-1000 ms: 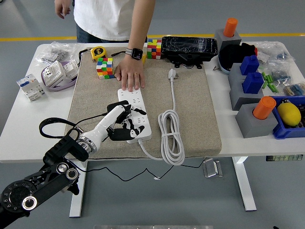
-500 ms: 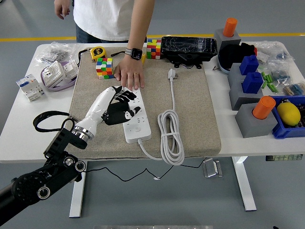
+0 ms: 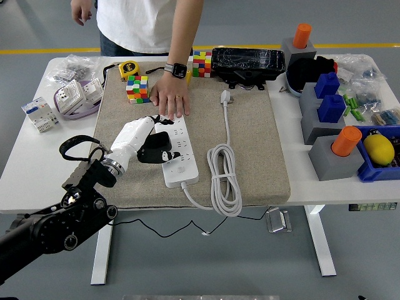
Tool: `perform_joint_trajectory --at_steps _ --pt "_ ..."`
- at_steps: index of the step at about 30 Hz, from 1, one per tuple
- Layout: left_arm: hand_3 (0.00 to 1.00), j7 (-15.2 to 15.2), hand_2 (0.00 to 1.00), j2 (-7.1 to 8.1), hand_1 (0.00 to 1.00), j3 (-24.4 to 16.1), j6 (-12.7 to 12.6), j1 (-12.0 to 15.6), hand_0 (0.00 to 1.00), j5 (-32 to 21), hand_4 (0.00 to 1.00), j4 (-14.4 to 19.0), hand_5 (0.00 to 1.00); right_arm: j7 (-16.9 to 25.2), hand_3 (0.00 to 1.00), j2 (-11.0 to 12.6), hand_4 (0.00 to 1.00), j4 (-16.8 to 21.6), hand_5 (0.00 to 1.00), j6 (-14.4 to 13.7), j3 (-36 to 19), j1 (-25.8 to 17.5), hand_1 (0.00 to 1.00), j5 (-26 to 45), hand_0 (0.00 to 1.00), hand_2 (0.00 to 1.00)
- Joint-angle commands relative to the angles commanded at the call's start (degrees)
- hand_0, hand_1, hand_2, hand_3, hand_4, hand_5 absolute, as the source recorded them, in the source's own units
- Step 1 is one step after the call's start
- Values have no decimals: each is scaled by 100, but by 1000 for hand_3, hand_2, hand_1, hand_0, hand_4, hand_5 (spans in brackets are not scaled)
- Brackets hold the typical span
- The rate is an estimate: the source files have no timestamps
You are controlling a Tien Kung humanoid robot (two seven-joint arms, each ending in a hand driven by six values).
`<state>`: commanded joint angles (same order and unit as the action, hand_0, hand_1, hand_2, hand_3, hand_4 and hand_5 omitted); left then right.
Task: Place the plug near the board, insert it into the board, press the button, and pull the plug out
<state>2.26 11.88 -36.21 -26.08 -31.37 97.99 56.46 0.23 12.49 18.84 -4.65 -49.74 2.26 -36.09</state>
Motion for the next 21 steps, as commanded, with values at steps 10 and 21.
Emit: perform_joint_trajectory --at_steps 10,21 --pt "558 180 573 37 580 76 -119 -82 533 -157 761 -301 174 1 553 7 953 58 488 0 -31 1 640 -42 607 639" --pt "512 309 417 35 406 81 103 -90 316 -227 708 -291 162 2 553 9 953 76 488 -2 -44 4 640 -61 606 639"
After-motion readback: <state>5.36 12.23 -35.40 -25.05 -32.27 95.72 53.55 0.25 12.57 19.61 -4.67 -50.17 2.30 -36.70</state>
